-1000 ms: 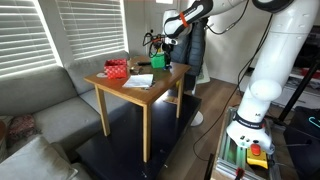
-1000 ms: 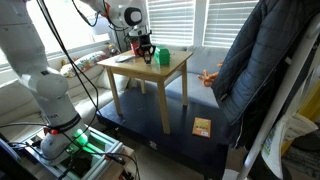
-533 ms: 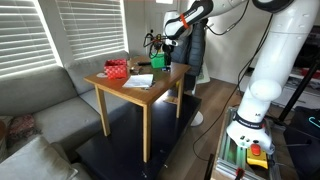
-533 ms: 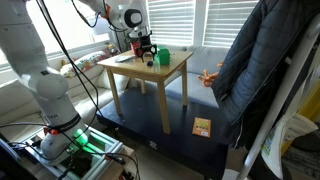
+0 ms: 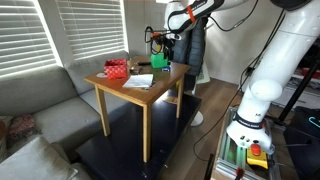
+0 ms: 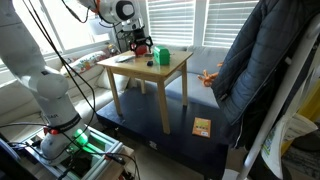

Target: Move the toy car to the front of the table

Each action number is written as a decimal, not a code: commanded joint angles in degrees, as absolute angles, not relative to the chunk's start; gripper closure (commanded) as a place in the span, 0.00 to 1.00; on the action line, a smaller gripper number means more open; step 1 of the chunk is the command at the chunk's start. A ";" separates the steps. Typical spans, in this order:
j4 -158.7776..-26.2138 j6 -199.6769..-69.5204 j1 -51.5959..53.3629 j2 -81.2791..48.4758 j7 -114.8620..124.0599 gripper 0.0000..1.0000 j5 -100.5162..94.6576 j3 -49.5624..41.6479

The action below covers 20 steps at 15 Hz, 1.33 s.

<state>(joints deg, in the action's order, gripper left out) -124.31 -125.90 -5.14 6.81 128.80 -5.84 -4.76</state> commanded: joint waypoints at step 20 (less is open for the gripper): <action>-127.75 -118.59 -7.34 20.33 83.14 0.00 -9.96 -1.77</action>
